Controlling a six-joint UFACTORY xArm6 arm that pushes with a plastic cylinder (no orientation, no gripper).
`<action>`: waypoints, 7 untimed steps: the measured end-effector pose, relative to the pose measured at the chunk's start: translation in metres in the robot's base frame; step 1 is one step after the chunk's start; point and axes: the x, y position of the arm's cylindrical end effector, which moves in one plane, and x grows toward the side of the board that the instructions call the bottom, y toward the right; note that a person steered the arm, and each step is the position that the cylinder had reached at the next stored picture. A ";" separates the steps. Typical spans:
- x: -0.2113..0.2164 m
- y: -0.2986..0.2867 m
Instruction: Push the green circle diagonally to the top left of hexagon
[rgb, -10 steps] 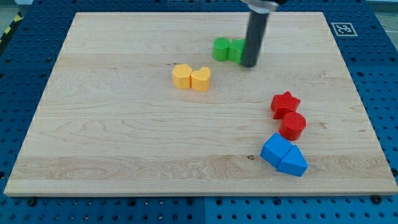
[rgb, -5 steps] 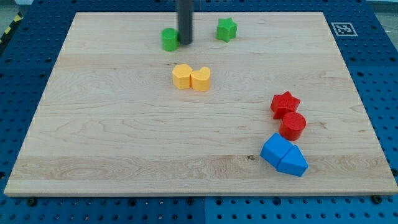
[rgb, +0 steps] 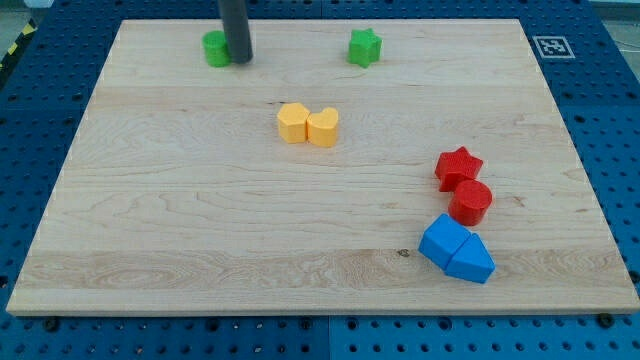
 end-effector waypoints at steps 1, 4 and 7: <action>-0.001 -0.012; -0.003 -0.027; 0.077 -0.014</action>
